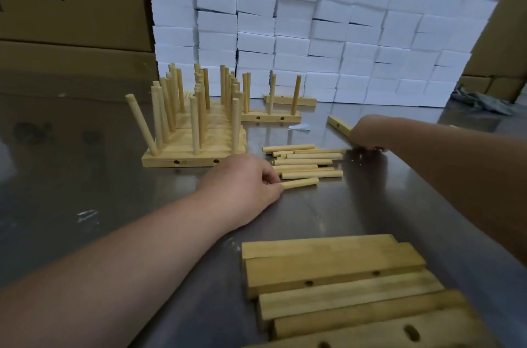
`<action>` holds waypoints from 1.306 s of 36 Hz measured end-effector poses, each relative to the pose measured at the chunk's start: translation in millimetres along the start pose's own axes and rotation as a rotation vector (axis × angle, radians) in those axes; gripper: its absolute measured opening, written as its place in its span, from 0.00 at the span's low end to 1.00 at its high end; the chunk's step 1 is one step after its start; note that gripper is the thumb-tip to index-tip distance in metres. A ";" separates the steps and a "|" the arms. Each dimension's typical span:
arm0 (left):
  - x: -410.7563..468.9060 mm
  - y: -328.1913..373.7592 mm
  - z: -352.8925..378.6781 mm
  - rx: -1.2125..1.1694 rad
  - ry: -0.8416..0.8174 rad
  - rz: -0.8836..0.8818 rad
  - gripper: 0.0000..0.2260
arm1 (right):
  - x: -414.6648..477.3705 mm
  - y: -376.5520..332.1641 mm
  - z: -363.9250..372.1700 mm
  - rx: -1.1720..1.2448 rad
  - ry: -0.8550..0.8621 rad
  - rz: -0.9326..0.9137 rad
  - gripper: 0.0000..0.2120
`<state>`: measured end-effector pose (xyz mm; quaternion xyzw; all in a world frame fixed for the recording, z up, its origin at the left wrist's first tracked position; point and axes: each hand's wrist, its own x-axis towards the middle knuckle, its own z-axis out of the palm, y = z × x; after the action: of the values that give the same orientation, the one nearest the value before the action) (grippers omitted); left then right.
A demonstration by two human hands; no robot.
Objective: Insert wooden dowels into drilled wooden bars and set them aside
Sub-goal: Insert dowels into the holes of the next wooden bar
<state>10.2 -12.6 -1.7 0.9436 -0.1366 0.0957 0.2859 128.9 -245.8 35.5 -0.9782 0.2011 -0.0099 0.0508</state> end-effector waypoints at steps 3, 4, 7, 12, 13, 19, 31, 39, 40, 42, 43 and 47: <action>-1.5 0.6 -1.5 -0.046 0.013 0.023 0.06 | -11.6 12.9 0.5 -0.021 -0.041 -0.029 0.14; -1.8 0.6 -2.0 -0.068 0.014 0.036 0.05 | -16.6 16.3 -0.2 -0.011 -0.032 -0.029 0.14; -1.9 0.3 -2.4 -0.121 0.038 0.065 0.04 | -34.8 23.7 -5.3 0.122 -0.011 -0.023 0.16; -1.0 0.4 -1.1 -0.205 0.120 0.050 0.05 | -69.5 34.6 -15.9 0.884 -0.081 0.036 0.13; -1.3 0.3 -1.1 -0.224 0.138 0.057 0.06 | -80.1 37.8 -17.3 1.037 -0.129 0.040 0.14; -4.3 2.6 -2.7 -0.251 0.200 0.119 0.06 | -133.6 51.6 -15.9 1.506 -0.361 -0.169 0.18; -3.1 1.1 -3.3 -0.228 0.332 0.134 0.06 | -155.0 49.8 -6.1 1.279 -0.357 -0.425 0.13; -2.8 -0.9 -2.8 -0.233 0.364 0.170 0.05 | -157.8 49.4 -4.9 1.178 -0.192 -0.482 0.13; -2.9 -0.6 -2.9 -0.231 0.365 0.173 0.05 | -158.2 48.7 -4.7 1.188 -0.193 -0.479 0.13; -3.4 -0.3 -3.0 -0.223 0.366 0.179 0.05 | -158.8 47.3 -4.4 1.196 -0.173 -0.483 0.14; -3.4 -0.2 -3.1 -0.224 0.365 0.182 0.05 | -159.1 46.8 -4.5 1.192 -0.159 -0.492 0.15; -3.7 0.4 -2.9 -0.232 0.359 0.183 0.05 | -162.9 45.6 -6.5 1.180 -0.175 -0.567 0.20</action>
<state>6.3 -10.5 -0.1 0.8560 -0.1788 0.2714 0.4021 -39.0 -223.9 37.4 -0.7986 -0.1083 -0.0518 0.5898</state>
